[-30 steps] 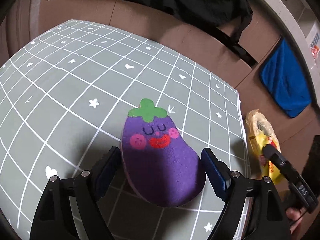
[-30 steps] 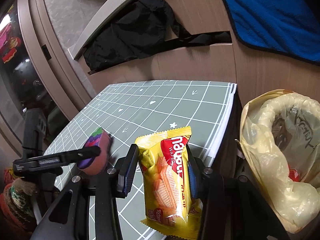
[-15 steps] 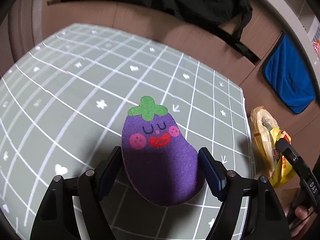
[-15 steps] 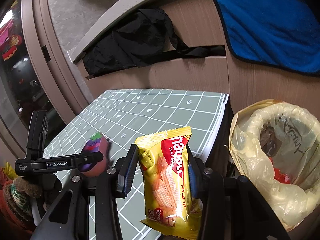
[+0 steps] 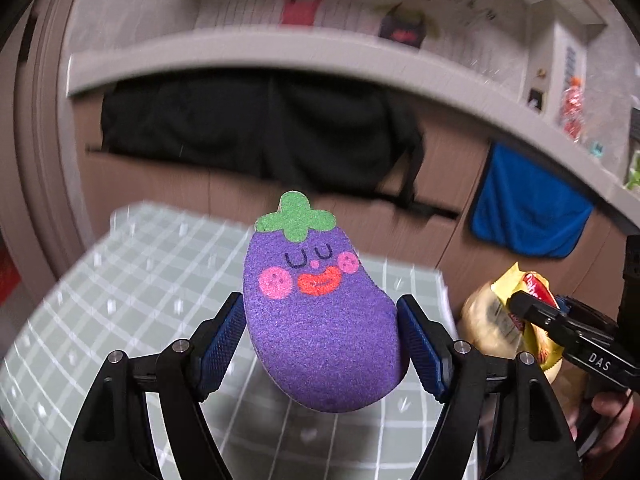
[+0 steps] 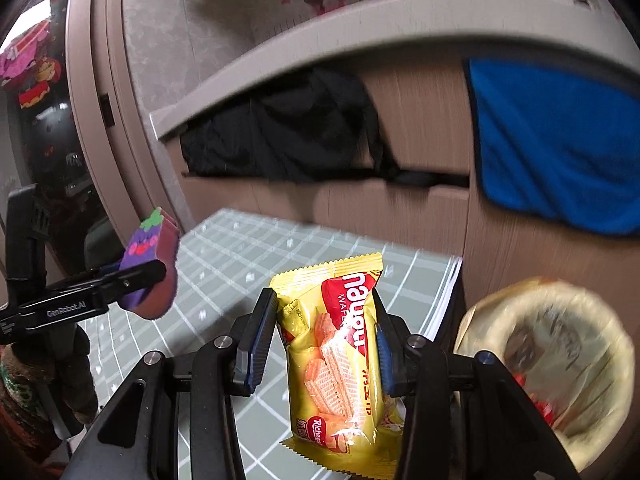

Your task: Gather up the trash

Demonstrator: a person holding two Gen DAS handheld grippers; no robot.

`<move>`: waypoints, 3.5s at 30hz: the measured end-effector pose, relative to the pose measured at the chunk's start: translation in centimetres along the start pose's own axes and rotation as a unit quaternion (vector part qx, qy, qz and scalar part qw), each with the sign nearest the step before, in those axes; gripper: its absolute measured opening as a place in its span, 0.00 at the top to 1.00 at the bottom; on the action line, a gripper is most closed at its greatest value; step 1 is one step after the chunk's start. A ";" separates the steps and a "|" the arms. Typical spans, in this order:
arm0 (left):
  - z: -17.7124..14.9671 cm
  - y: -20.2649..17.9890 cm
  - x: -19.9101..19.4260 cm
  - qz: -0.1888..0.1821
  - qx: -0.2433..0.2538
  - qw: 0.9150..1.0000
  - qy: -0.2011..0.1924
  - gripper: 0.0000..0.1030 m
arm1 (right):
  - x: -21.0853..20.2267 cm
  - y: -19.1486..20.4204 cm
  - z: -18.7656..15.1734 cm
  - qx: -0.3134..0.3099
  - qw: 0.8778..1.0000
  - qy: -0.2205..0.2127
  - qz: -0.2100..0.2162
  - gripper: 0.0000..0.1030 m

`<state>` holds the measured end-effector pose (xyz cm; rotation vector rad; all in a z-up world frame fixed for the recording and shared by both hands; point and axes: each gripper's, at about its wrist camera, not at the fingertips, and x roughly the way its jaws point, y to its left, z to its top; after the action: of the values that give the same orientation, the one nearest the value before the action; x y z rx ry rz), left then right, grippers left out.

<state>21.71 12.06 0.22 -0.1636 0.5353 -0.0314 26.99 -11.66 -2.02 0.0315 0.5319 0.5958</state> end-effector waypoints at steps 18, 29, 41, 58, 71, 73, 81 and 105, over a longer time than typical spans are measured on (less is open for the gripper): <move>5.2 -15.7 1.7 -0.174 0.101 0.978 -0.056 0.26 | -11.3 -7.0 4.2 -0.021 0.985 -0.085 -0.151 0.61; 1.8 -23.0 5.8 -0.226 0.143 0.964 -0.013 0.26 | -13.0 -13.2 1.1 0.032 0.978 -0.071 -0.192 0.61; -1.0 -24.0 10.6 -0.224 0.146 0.962 0.053 0.25 | -10.2 -16.7 -1.5 0.078 0.980 -0.038 -0.181 0.60; -2.9 -24.6 17.2 -0.264 0.127 0.946 0.141 0.22 | -6.5 -21.3 -4.0 0.143 0.977 0.002 -0.160 0.54; -1.9 -25.0 18.3 -0.311 0.109 0.932 0.154 0.21 | -7.5 -22.6 -4.6 0.176 0.966 -0.029 -0.189 0.34; -2.1 -25.6 18.3 -0.313 0.118 0.930 0.153 0.21 | -8.1 -22.3 -4.5 0.176 0.965 -0.037 -0.193 0.34; -3.2 -26.5 17.2 -0.296 0.154 0.936 0.117 0.21 | -12.1 -20.6 -4.1 0.159 0.959 -0.074 -0.222 0.34; -6.6 -14.8 -7.0 -0.083 0.125 0.989 0.008 0.22 | -19.7 -2.3 -8.6 0.054 0.980 -0.076 -0.178 0.34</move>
<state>12.46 -3.01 0.57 0.0383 0.5284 -0.2610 10.27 -25.35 -0.62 0.0817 0.4076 0.2119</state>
